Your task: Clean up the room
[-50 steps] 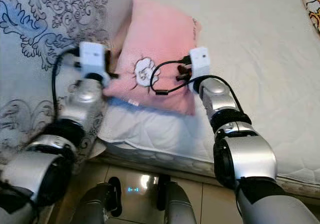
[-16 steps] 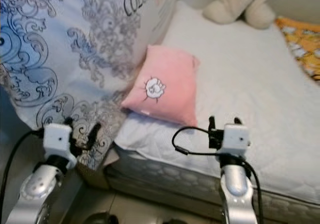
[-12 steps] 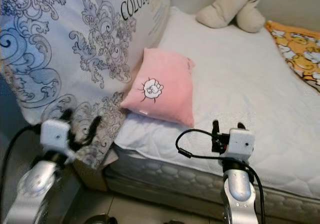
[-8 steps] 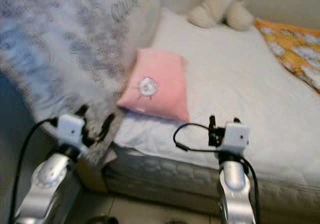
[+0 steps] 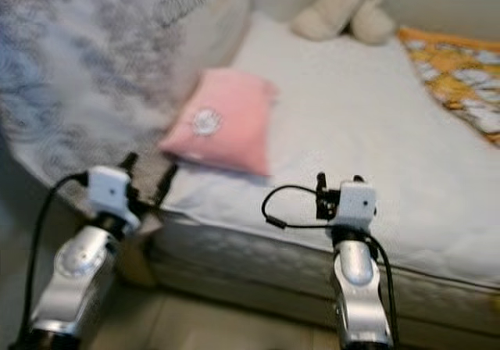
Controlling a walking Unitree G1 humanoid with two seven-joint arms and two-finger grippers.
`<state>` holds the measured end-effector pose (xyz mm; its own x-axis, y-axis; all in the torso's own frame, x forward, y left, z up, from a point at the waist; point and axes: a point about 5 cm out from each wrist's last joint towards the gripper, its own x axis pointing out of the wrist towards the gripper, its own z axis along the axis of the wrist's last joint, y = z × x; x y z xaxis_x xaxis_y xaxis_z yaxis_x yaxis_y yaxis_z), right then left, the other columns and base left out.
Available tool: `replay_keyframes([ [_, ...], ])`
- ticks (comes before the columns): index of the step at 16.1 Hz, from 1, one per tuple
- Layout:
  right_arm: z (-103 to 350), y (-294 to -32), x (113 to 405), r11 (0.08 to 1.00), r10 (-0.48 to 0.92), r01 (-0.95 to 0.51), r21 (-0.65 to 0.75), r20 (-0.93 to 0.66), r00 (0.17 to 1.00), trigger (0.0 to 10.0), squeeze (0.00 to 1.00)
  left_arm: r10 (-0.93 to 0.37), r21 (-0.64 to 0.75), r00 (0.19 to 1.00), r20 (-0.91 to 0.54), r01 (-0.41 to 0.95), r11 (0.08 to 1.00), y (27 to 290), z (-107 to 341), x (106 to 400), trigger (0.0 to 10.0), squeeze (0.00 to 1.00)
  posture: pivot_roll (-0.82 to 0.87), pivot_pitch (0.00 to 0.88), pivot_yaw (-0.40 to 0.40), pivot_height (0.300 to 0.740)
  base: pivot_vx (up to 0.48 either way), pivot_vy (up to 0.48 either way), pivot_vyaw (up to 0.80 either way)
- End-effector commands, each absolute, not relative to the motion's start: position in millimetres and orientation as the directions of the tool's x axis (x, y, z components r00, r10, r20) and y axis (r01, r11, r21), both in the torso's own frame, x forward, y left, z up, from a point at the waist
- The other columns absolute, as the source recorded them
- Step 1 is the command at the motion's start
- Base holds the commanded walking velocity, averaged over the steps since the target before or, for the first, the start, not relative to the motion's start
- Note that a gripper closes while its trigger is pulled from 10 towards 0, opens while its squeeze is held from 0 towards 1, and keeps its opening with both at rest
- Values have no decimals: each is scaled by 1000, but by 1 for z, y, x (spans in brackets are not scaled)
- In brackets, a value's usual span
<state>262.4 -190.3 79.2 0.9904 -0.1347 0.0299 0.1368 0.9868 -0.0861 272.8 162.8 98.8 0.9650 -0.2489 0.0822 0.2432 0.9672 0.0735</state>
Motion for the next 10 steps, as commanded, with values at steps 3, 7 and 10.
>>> replay_keyframes([
  [3, 76, -197, 259, 983, -140, 142, -116, 17, 990, 10000, 0, -235, 24, 970, 61, 234, 972, 164, 95, 280, 10000, 0, -35, 0, -11, 740, 0, -467, -427],
  [7, 73, -190, 264, 990, -77, 75, -121, -12, 997, 10000, 0, -239, 14, 969, 55, 239, 971, 160, 90, 280, 10000, 0, -42, 0, -36, 740, 0, -465, 0],
  [10, 76, -185, 270, 992, -45, 44, -120, -4, 999, 10000, 0, -246, 9, 968, 57, 246, 969, 156, 90, 283, 10000, 0, -38, 0, -36, 740, 0, -464, 0],
])
